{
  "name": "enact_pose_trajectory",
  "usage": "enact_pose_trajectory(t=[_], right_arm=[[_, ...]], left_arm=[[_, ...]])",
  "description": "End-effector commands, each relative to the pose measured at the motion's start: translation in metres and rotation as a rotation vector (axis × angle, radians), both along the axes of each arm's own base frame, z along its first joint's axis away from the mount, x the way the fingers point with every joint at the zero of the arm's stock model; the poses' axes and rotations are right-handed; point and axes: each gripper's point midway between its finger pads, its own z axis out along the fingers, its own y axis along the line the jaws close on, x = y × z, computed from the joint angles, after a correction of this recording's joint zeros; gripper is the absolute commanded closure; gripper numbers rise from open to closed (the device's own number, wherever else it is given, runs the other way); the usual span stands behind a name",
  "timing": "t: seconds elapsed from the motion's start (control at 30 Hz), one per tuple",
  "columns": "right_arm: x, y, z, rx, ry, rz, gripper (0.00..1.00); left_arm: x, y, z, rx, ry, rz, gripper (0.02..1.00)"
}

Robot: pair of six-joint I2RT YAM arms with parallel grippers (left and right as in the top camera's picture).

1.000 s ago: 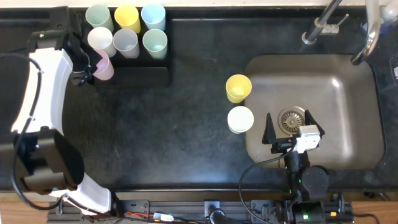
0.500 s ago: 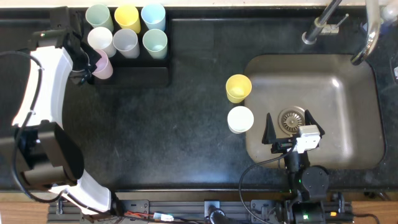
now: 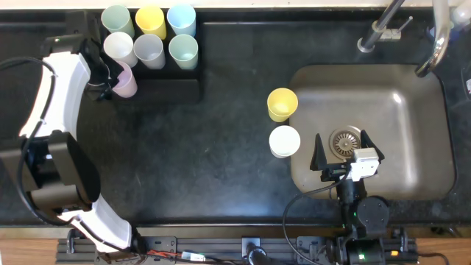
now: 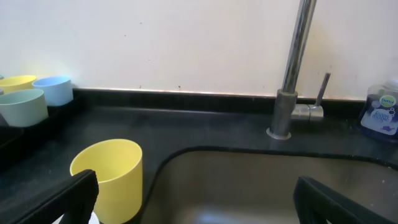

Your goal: Store Cups

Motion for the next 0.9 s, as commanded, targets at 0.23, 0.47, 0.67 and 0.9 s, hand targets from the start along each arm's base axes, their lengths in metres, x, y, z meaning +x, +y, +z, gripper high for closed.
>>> enact_pose_trajectory(t=[0.23, 0.47, 0.67, 0.9], right_arm=[[0.0, 0.001, -0.003, 0.007, -0.001, 0.004, 0.005], [0.0, 0.001, -0.003, 0.007, -0.001, 0.004, 0.003], [0.0, 0.001, -0.003, 0.007, -0.001, 0.004, 0.005], [0.0, 0.001, -0.003, 0.007, -0.001, 0.004, 0.003]], left_arm=[[0.0, -0.002, 0.042, -0.013, -0.099, 0.008, 0.018], [0.003, -0.083, 0.124, -0.03, -0.331, -0.292, 0.018], [0.014, -0.253, 0.14, -0.016, -0.5, -0.702, 0.018], [-0.035, -0.367, 0.073, -0.074, -0.351, -0.922, 0.018]])
